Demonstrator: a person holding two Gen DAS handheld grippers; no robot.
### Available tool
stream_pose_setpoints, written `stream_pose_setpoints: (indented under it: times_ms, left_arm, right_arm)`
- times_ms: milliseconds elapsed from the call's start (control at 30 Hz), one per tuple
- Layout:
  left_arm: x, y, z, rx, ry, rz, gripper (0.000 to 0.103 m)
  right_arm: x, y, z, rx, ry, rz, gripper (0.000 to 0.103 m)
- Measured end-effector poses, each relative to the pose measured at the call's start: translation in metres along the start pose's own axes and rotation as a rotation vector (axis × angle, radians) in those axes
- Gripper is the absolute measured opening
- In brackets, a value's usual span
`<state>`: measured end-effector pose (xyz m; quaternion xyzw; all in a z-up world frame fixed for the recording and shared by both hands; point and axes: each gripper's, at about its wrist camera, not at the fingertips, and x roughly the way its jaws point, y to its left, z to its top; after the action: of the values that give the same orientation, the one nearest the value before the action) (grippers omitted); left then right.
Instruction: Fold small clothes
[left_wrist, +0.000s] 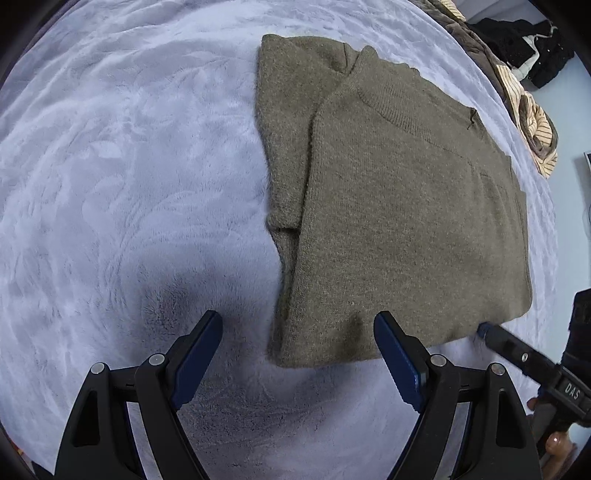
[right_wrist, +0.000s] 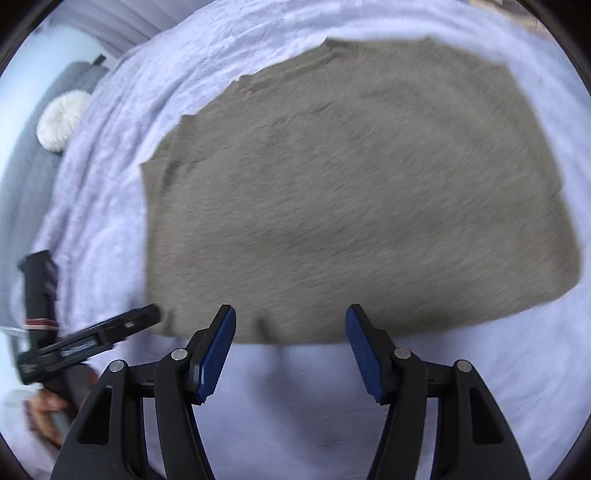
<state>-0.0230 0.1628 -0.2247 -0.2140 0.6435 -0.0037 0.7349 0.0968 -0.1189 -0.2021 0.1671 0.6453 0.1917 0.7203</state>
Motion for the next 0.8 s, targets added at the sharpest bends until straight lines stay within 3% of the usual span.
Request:
stream_pose_setpoints:
  times_ms: [167, 367, 400, 433, 467, 500, 600, 667, 700, 800]
  left_arm:
    - [-0.005, 0.015, 0.011, -0.024, -0.010, -0.038, 0.085]
    - [-0.004, 0.038, 0.030, -0.076, -0.021, -0.189, 0.085]
    - [-0.002, 0.039, 0.035, -0.082, -0.015, -0.214, 0.085]
    - [0.000, 0.041, 0.040, -0.084, -0.009, -0.243, 0.085]
    - [0.003, 0.040, 0.045, -0.083, -0.002, -0.274, 0.085]
    - [0.005, 0.040, 0.050, -0.085, 0.003, -0.307, 0.085]
    - [0.013, 0.040, 0.064, -0.097, 0.025, -0.405, 0.085]
    - [0.024, 0.038, 0.077, -0.111, 0.065, -0.523, 0.085]
    - [0.030, 0.035, 0.086, -0.130, 0.082, -0.584, 0.085]
    - [0.032, 0.013, 0.105, -0.121, 0.066, -0.648, 0.085]
  right_arm:
    - [0.044, -0.012, -0.028, 0.298, 0.085, 0.324, 0.065]
    - [0.081, -0.015, -0.030, 0.535, -0.038, 0.528, 0.065]
    - [0.087, -0.012, -0.026, 0.553, -0.038, 0.550, 0.062]
    - [0.094, -0.010, -0.023, 0.570, -0.030, 0.573, 0.036]
    - [0.099, -0.007, -0.019, 0.584, -0.014, 0.584, 0.017]
    - [0.099, -0.005, -0.017, 0.587, -0.016, 0.600, 0.009]
    - [0.080, 0.002, -0.008, 0.541, -0.060, 0.680, 0.008]
    - [0.063, 0.009, -0.003, 0.492, -0.085, 0.713, 0.008]
    - [0.057, 0.012, -0.002, 0.467, -0.090, 0.713, 0.008]
    - [0.043, 0.018, 0.003, 0.392, -0.088, 0.695, 0.008]
